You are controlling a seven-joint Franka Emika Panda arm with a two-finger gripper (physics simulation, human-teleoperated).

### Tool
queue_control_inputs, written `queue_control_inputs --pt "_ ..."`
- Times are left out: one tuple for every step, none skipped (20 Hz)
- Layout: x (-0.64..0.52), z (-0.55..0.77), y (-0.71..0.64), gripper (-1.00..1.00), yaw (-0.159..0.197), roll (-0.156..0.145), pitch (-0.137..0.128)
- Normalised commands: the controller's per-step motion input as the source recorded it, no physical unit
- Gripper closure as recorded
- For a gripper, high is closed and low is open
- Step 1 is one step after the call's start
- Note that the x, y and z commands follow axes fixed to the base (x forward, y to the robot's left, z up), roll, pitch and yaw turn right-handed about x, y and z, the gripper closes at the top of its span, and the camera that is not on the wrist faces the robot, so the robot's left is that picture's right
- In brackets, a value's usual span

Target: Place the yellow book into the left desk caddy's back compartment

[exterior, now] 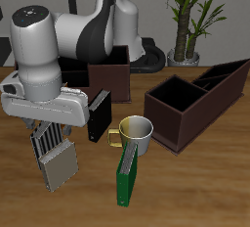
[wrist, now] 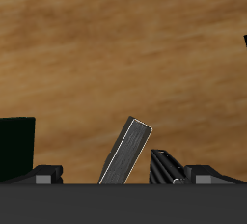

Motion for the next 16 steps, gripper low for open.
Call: queue_control_inputs --pt "0.12 -0.29 -0.01 -1.00 0.009 -0.007 0.044" --pt "0.05 -0.17 -0.09 -1.00 -0.136 -0.016 -0.035" --pt "0.08 -0.21 -0.01 -1.00 -0.024 -0.021 -0.010" --pt "0.07 -0.43 -0.07 -1.00 -0.090 -0.004 0.012" --pt "0.03 -0.24 0.04 -1.00 -0.014 -0.005 0.001" --pt "0.10 -0.34 0.12 -1.00 0.008 0.005 0.030" --pt "0.01 -0.13 -0.05 -1.00 -0.080 -0.010 0.010" --pt "0.04 -0.17 0.06 -1.00 -0.061 -0.002 -0.003" --pt "0.04 -0.24 0.09 -1.00 -0.014 0.007 0.027" --pt "0.05 -0.25 0.05 -1.00 -0.029 -0.027 0.030" --pt "0.02 -0.28 0.12 -1.00 -0.011 0.062 0.017" --pt "0.03 -0.28 -0.04 -1.00 -0.058 -0.016 0.031" --pt "0.02 -0.24 -0.02 -1.00 -0.072 -0.042 0.027" --pt "-0.05 -0.22 0.03 -1.00 -0.004 0.010 0.008" --pt "-0.02 -0.20 -0.13 -1.00 -0.040 -0.011 0.032" --pt "-0.03 -0.19 -0.16 -1.00 -0.072 -0.054 0.015"
